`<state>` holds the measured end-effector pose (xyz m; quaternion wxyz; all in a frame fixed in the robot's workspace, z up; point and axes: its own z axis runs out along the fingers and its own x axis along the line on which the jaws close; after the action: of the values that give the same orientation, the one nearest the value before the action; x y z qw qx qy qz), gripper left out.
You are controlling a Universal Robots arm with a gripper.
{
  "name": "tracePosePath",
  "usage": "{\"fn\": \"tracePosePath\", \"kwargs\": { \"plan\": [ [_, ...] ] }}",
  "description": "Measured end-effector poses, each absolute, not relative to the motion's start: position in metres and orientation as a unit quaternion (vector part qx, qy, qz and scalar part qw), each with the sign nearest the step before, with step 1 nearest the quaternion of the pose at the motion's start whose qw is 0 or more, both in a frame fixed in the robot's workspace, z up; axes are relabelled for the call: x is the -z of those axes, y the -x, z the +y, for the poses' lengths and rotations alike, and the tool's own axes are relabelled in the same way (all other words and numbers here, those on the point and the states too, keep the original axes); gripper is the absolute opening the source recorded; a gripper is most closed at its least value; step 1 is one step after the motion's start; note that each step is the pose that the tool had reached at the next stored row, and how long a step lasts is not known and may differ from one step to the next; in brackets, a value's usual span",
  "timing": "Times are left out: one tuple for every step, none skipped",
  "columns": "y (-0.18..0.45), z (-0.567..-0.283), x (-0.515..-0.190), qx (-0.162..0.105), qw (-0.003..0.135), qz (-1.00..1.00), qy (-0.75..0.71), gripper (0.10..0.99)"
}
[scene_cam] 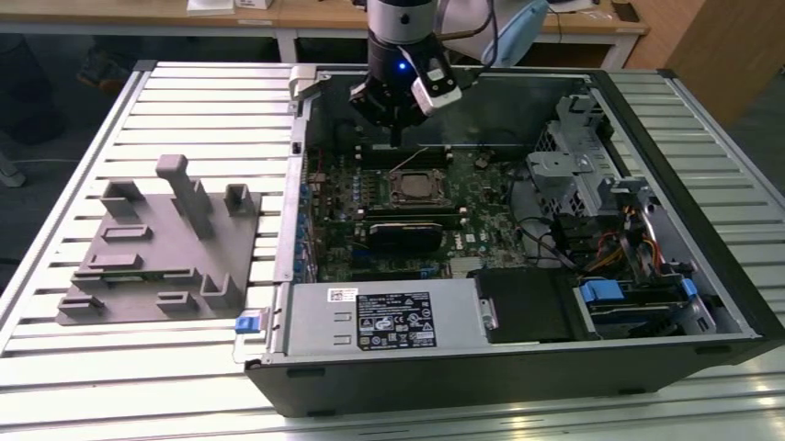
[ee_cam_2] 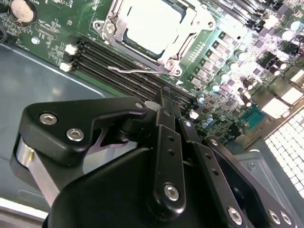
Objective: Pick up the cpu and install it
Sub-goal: 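Install the first cpu locking lever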
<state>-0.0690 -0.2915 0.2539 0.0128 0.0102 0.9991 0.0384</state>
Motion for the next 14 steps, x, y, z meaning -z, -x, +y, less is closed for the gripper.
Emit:
{"fn": "tracePosePath", "kwargs": {
  "plan": [
    [0.069,-0.2915,-0.2538,-0.038,0.013,0.999,-0.01,0.106],
    [0.069,-0.2915,-0.2537,-0.038,0.013,0.999,-0.01,0.106],
    [0.0689,-0.2915,-0.2535,-0.038,0.013,0.999,-0.01,0.106],
    [0.0689,-0.2915,-0.2531,-0.038,0.013,0.999,-0.01,0.106],
    [0.0687,-0.2915,-0.2527,-0.038,0.013,0.999,-0.01,0.106],
    [0.0684,-0.2915,-0.2524,-0.038,0.013,0.999,-0.01,0.106],
    [0.0683,-0.2915,-0.252,-0.038,0.013,0.999,-0.01,0.106],
    [0.068,-0.2915,-0.2516,-0.039,0.013,0.999,-0.01,0.106],
    [0.0678,-0.2915,-0.2512,-0.039,0.013,0.999,-0.01,0.106],
    [0.0675,-0.2915,-0.2509,-0.039,0.013,0.999,-0.01,0.106],
    [0.0671,-0.2915,-0.2506,-0.039,0.013,0.999,-0.01,0.106],
    [0.0666,-0.2915,-0.2501,-0.039,0.013,0.999,-0.01,0.106],
    [0.0661,-0.2915,-0.2496,-0.039,0.013,0.999,-0.01,0.106],
    [0.0653,-0.2915,-0.249,-0.039,0.013,0.999,-0.01,0.106]
  ]
}}
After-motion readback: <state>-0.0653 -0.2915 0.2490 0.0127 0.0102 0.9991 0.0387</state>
